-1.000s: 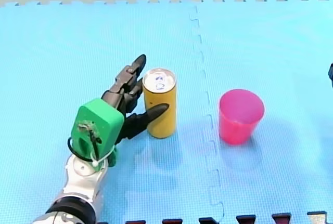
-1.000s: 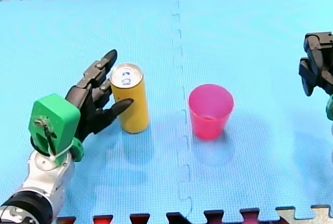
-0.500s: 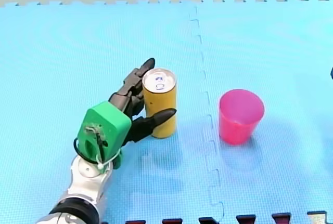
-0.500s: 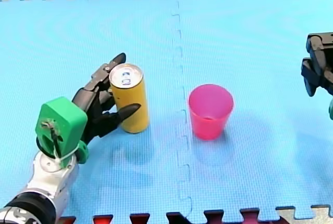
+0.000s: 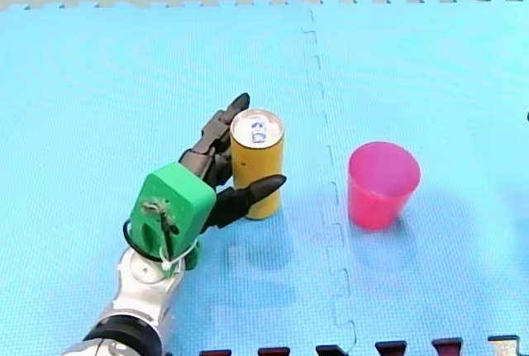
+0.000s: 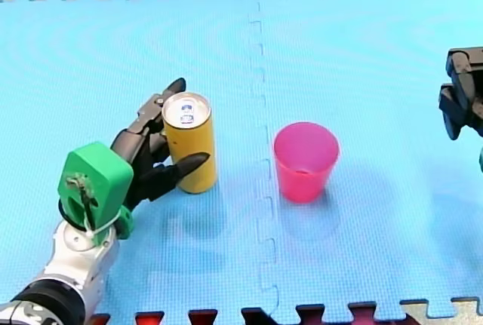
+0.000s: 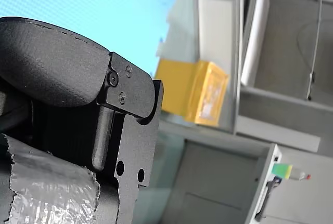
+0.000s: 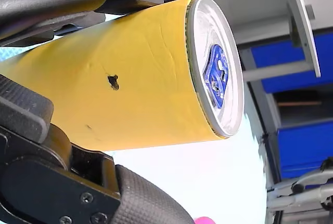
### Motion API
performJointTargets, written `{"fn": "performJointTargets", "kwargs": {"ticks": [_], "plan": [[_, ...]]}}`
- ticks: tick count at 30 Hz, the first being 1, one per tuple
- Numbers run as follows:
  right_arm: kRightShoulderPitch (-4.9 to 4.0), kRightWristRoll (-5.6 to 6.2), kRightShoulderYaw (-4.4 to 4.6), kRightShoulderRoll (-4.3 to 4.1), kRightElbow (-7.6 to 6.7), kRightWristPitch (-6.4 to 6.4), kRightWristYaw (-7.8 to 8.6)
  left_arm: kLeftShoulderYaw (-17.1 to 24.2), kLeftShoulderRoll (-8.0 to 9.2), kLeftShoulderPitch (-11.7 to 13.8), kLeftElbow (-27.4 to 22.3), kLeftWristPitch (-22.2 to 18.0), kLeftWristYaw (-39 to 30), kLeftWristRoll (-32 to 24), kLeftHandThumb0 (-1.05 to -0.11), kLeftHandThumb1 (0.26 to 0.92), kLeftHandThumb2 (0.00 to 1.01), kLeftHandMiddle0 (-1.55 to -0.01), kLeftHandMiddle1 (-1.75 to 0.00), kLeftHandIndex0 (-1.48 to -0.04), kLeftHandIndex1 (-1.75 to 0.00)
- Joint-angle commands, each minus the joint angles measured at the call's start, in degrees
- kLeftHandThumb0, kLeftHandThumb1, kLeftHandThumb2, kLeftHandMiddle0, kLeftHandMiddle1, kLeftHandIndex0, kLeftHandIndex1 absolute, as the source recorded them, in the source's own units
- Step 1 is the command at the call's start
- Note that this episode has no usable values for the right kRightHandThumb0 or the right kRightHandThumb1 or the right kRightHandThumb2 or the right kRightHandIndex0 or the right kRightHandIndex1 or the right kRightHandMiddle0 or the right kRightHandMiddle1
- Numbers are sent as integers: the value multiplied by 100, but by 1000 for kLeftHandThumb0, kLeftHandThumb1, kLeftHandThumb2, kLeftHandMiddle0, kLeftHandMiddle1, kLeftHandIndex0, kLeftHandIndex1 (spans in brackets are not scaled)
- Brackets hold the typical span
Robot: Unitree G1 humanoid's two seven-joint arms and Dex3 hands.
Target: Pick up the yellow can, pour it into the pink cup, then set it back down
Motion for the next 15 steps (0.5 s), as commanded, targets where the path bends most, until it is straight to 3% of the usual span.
{"fn": "performJointTargets", "kwargs": {"ticks": [1, 15], "plan": [[13, 40, -20, -31, -27, -32, 15, 8, -11, 12, 20, 24, -34, -13, -1048, 772, 3, -228, 0, -178, 0], [41, 61, -22, -59, -45, -37, 68, 133, 13, 84, 11, 12, -206, -160, -1048, 775, 3, -227, -2, -175, -2]]}}
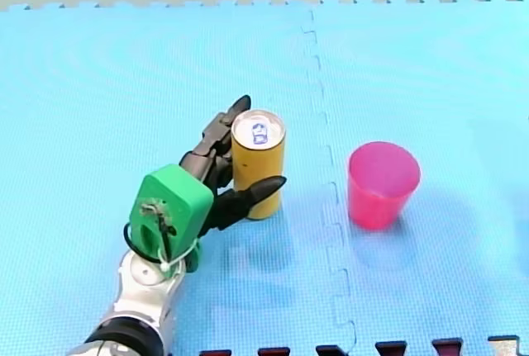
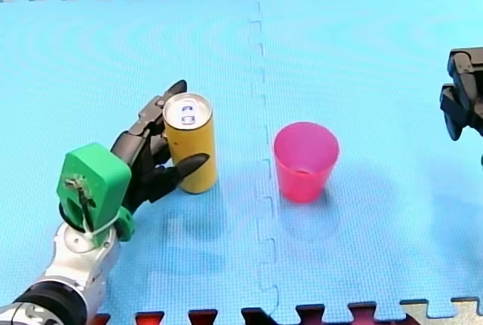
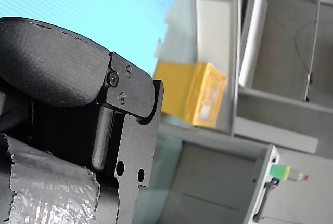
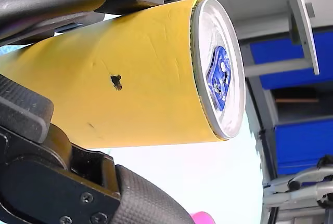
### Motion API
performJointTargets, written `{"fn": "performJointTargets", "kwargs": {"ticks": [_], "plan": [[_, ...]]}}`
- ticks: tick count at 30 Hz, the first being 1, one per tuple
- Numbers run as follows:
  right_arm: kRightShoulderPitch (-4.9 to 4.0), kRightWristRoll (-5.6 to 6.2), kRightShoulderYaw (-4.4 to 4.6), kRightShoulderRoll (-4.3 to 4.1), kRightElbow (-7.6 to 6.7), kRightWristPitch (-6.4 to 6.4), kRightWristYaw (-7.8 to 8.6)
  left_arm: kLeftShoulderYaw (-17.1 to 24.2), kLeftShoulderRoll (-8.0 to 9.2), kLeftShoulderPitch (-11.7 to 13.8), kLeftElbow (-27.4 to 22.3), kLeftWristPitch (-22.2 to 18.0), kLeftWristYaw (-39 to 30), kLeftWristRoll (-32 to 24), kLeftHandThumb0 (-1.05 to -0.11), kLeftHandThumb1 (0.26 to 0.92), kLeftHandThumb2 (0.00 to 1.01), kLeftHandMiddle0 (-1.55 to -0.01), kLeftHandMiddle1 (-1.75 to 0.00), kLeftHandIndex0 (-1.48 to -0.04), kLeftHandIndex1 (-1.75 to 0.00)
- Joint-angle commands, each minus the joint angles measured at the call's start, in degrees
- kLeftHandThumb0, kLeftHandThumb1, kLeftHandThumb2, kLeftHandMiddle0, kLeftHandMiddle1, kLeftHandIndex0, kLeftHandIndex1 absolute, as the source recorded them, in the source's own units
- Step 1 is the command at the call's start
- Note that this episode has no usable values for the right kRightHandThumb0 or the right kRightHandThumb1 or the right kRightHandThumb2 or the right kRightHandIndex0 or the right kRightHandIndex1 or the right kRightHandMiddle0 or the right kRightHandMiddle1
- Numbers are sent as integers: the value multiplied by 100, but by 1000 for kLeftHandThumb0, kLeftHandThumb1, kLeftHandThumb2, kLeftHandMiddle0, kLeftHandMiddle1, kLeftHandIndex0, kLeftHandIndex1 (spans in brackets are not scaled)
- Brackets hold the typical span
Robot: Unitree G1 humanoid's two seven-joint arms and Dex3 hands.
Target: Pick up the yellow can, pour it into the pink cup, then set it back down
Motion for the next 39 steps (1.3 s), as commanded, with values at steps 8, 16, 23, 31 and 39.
{"fn": "performJointTargets", "kwargs": {"ticks": [8, 16, 23, 31, 39], "plan": [[19, 44, -13, -67, -21, -15, 38, 86, -44, 237, 21, 14, 99, -76, -1048, 773, 1, -236, -6, -184, -5], [10, 46, 0, -89, -24, -10, 57, 260, -38, 298, 28, 80, 91, -226, -1047, 769, 1, -250, -9, -206, -9], [14, 43, 15, -84, -30, -13, 59, 279, -19, 290, 37, 111, 77, -202, -1043, 769, 0, -252, -6, -213, -6], [31, 21, 41, -116, -39, -24, 19, 268, -19, 254, 38, 165, 124, -177, -1022, 751, 0, -255, -5, -223, -5], [34, 19, 56, -143, -33, -17, 24, 281, 47, 183, 24, 195, 244, -182, -837, 645, 3, -275, -7, -238, -2]]}}
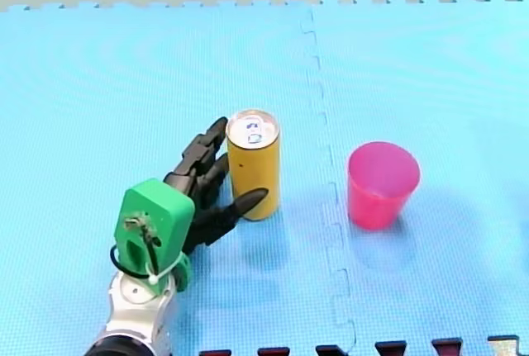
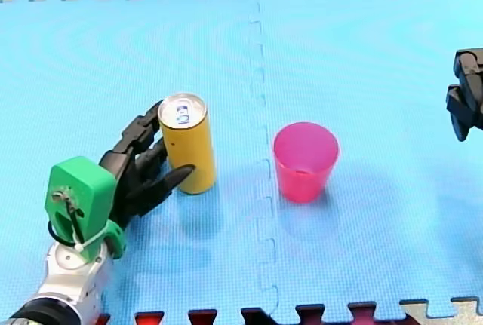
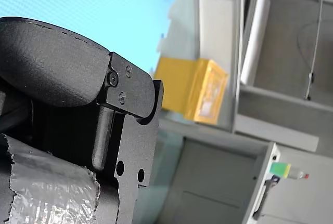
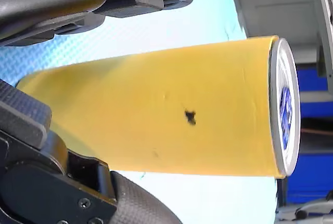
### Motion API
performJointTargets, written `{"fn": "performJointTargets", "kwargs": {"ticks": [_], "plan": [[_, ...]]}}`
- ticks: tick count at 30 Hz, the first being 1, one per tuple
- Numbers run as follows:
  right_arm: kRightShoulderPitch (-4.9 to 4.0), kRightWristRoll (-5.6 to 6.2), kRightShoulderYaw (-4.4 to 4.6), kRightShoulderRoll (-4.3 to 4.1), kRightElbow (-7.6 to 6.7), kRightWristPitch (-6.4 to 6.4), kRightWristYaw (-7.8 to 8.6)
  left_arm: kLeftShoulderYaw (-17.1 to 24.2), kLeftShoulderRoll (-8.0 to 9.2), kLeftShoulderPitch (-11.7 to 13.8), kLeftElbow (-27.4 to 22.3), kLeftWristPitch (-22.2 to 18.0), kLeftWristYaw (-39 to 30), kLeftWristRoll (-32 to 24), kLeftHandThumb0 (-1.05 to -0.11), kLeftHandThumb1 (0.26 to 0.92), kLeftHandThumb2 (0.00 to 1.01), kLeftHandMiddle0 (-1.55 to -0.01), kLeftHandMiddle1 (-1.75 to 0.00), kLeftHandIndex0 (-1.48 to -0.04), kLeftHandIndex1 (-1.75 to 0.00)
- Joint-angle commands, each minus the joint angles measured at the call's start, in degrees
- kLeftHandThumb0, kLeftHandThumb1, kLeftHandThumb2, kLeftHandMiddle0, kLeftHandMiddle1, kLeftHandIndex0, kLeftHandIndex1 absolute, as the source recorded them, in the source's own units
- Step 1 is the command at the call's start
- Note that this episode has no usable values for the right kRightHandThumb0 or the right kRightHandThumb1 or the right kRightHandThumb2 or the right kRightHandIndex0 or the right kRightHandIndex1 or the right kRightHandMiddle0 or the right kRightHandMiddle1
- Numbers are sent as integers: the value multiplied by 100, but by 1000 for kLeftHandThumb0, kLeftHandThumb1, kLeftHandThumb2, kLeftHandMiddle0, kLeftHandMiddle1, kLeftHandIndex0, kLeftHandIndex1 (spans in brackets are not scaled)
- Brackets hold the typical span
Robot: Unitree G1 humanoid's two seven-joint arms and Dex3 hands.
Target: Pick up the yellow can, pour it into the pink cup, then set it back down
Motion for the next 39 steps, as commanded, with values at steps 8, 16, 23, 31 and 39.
{"fn": "performJointTargets", "kwargs": {"ticks": [8, 16, 23, 31, 39], "plan": [[7, -17, 16, -48, 1, -9, -11, 46, 91, -20, -12, -14, -33, -24, -681, 630, 1, -272, -1, -234, 0], [4, -15, 14, -57, 15, -6, -4, 18, 134, -35, -11, 13, 6, 19, -642, 630, 1, -258, 0, -228, 0], [8, -25, 24, -55, 15, -14, -7, -63, 188, -56, -8, 46, 117, 123, -633, 633, 1, -246, 0, -227, 0], [16, -50, 34, -57, 10, -20, -18, -218, 287, -89, 2, 97, 87, 304, -652, 636, 1, -239, 0, -224, 0], [15, -72, 30, -52, 15, -17, -30, -309, 321, -90, -4, 143, 134, 389, -681, 629, 0, -224, 0, -218, 0]]}}
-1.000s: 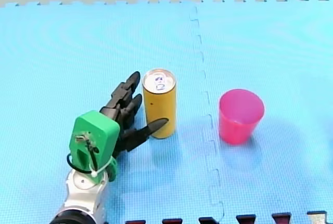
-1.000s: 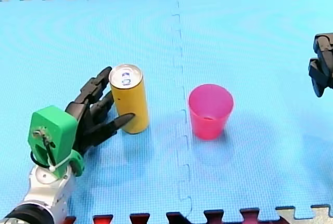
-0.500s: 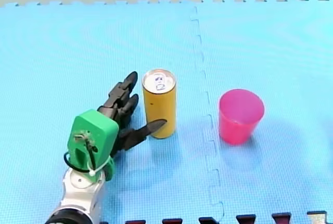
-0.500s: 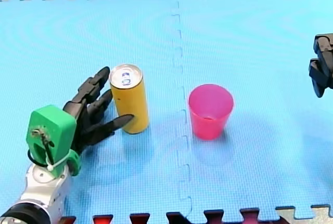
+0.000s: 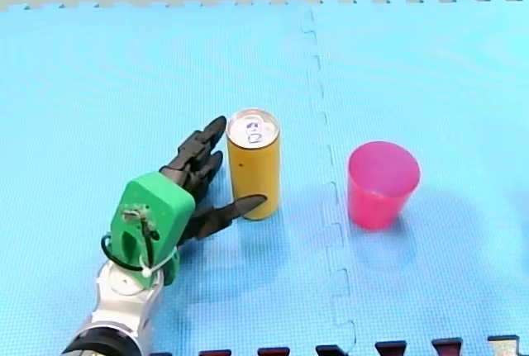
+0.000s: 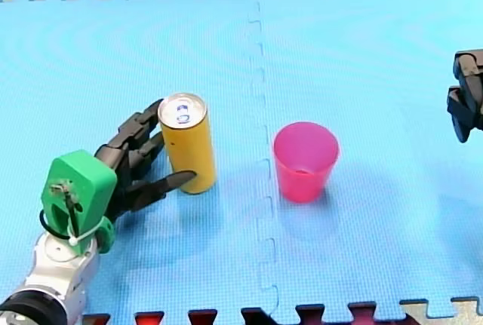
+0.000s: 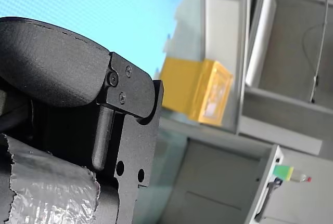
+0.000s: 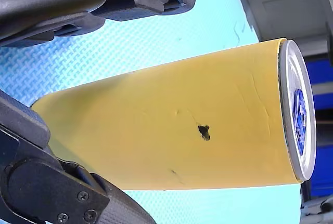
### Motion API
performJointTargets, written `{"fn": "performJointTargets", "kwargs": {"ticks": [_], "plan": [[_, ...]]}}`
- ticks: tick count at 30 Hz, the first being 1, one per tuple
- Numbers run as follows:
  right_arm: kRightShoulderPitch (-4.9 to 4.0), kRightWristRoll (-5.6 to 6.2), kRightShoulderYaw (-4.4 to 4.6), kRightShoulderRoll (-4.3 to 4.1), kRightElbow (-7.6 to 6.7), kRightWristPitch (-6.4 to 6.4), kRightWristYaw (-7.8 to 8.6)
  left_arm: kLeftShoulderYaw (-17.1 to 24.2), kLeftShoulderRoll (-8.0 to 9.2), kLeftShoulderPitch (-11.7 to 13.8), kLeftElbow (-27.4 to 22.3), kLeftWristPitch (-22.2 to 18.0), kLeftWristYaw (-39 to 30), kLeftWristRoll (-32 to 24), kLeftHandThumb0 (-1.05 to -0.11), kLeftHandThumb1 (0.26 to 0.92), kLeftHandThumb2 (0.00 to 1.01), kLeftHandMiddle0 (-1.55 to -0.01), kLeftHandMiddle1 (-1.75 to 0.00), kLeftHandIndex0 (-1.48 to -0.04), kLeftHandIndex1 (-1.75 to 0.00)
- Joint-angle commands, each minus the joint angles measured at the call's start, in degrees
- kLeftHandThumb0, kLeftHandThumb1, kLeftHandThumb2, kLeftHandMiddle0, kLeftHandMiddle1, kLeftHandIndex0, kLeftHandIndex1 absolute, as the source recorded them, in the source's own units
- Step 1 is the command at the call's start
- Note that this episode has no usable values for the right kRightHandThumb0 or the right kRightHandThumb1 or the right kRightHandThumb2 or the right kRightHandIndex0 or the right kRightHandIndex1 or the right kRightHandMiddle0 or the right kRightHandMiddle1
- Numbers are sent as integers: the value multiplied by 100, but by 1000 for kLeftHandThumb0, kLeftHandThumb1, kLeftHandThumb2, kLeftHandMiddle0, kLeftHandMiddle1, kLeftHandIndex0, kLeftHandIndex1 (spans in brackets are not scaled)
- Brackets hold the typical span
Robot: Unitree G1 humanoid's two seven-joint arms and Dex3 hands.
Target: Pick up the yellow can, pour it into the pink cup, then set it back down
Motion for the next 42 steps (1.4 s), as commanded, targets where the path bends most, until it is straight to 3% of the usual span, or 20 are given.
{"fn": "performJointTargets", "kwargs": {"ticks": [1, 12, 26, 34, 42], "plan": [[2, 9, -9, -27, 1, -11, -17, -34, 34, -26, -4, 25, 27, 34, -690, 626, 0, -221, 0, -217, 0], [-30, 5, -9, -21, 11, 20, -19, -151, 53, -64, -9, 85, 186, 145, -765, 623, 1, -210, 0, -211, 0], [-49, -9, -6, -30, 26, 55, -34, -47, -86, -132, -3, 117, 187, -1, -789, 624, 0, -212, -2, -213, -1], [-31, -18, 8, -9, 15, 48, -52, -42, -237, -274, -5, 179, 196, -13, -792, 627, 1, -216, -2, -216, -2], [7, -29, 28, 4, -12, 9, -80, -158, -280, -339, -5, 162, 226, 106, -792, 630, 1, -220, -3, -221, -2]]}}
